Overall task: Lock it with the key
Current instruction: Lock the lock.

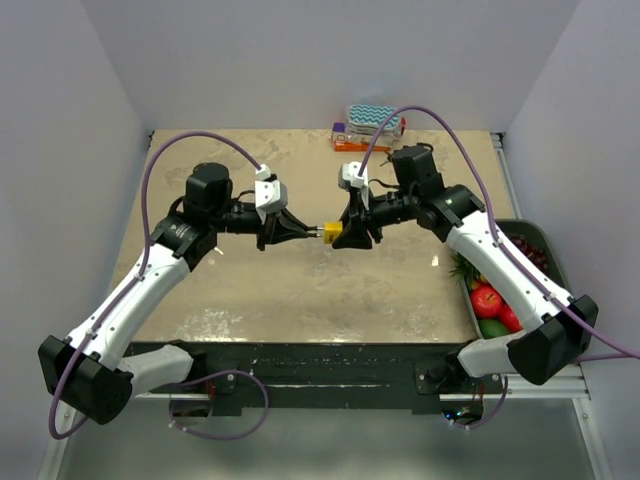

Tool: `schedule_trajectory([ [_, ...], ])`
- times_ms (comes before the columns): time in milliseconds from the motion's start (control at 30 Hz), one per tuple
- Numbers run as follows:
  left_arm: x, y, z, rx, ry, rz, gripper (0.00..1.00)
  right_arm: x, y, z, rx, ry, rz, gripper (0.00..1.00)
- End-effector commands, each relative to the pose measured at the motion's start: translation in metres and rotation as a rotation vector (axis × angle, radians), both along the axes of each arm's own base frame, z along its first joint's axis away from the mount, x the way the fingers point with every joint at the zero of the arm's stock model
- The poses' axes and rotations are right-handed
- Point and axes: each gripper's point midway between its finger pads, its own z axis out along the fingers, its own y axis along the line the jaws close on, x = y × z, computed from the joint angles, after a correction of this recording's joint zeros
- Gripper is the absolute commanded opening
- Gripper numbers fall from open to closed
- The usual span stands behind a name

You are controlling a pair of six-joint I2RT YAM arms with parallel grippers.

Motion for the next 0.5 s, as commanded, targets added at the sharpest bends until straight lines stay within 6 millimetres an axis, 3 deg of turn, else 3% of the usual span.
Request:
schedule_trajectory([
  [0,-0.019,-0.013,0.006,-0.043,0.031,-0.098,0.00,0.007,0.011,0.030,0.081,-0.115,0.024,0.00],
  [467,-0.029,-0.035,0.009,-0.091,0.150,-0.121,0.00,0.008,0.021,0.037,0.111,-0.171,0.031,0.00],
])
